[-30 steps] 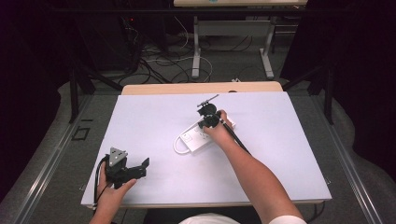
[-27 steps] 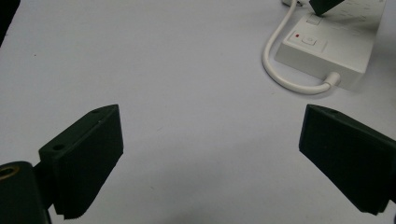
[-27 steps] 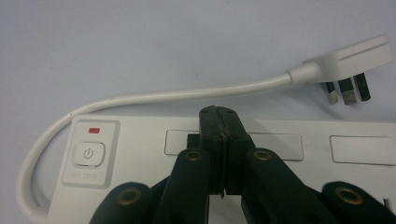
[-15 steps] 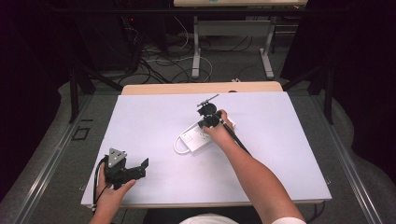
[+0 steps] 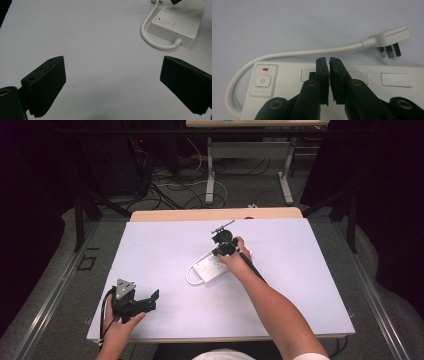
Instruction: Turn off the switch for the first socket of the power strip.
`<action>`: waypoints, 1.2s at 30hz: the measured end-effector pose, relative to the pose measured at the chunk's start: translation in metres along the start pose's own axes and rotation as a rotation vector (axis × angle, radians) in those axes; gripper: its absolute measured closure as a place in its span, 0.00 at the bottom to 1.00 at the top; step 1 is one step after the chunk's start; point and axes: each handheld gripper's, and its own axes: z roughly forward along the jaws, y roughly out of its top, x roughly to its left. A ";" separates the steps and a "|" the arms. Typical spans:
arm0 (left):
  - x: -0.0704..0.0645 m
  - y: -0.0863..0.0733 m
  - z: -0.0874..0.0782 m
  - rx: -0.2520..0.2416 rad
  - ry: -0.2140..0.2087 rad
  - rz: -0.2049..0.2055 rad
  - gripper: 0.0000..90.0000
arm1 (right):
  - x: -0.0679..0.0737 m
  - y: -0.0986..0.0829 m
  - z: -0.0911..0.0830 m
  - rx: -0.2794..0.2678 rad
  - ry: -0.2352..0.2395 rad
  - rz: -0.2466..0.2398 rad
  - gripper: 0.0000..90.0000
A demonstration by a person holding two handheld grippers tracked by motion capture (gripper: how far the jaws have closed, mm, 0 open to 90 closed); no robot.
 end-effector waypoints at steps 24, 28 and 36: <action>0.000 0.000 0.000 -0.001 0.001 -0.002 0.07 | 0.002 0.002 -0.020 -0.048 0.024 -0.043 0.89; 0.000 0.000 0.000 -0.003 0.001 -0.002 0.07 | 0.005 0.002 -0.027 -0.041 0.027 -0.042 0.86; 0.000 0.000 0.000 -0.007 0.001 -0.004 0.07 | 0.008 0.001 -0.036 -0.064 0.041 -0.060 0.83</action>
